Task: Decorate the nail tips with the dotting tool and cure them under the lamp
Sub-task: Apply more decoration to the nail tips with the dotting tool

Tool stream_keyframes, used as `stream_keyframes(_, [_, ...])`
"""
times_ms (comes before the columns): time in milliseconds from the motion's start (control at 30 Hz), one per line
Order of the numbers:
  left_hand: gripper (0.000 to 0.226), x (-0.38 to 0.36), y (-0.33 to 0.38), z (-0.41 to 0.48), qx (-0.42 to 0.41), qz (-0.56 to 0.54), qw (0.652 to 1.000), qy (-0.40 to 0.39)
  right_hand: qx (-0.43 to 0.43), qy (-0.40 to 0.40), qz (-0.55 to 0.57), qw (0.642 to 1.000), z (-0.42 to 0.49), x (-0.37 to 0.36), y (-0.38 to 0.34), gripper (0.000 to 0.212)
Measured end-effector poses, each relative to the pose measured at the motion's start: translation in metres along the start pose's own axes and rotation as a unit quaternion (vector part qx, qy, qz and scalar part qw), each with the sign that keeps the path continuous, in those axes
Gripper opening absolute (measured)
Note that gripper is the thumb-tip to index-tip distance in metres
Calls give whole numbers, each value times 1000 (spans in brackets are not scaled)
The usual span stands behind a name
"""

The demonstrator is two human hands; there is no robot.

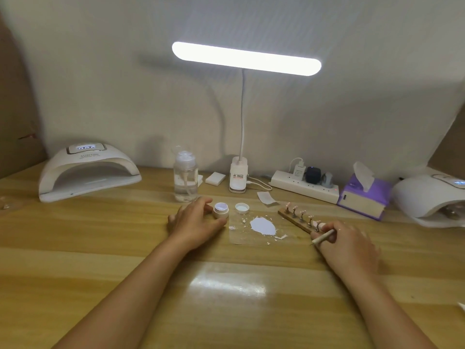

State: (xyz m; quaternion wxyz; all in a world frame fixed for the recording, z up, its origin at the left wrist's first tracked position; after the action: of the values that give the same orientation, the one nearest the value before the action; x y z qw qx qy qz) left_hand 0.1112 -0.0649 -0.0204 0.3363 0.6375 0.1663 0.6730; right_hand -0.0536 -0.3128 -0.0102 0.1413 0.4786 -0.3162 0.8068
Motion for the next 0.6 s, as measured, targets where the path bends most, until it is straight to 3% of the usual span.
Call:
stream_keyframes(133, [33,-4,2,-2,-14,26,999,32,-40,2,30,999,-1,3,-3,31])
stream_keyframes(200, [25,-4,2,-2,-16,20,999,41,-43,55,75,995,-3,8,-7,32])
stream_keyframes(300, [27,-4,0,-2,-8,1,999,49,44,185,180,965,-11,20,-20,28])
stream_keyframes(367, [29,-4,-1,-1,4,-15,998,53,123,208,191,951,-16,22,-39,25])
stream_keyframes(467, [32,-2,0,0,22,-39,997,56,198,116,161,960,-10,6,-71,25])
stream_keyframes(600, [30,1,2,-2,31,-69,995,59,183,-98,68,976,21,-20,-112,37])
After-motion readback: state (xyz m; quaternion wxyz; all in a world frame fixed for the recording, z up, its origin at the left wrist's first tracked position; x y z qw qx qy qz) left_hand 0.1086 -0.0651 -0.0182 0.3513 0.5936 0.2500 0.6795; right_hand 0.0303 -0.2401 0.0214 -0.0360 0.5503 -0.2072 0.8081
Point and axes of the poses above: each hand's wrist, its own z-axis towards the middle knuckle, its own x-axis out of the back of the hand, y = z × x, the point moved 1 cm from there along z, towards the middle knuckle, and after that the axes turned 5 degrees about x, right-handed, at the moved point
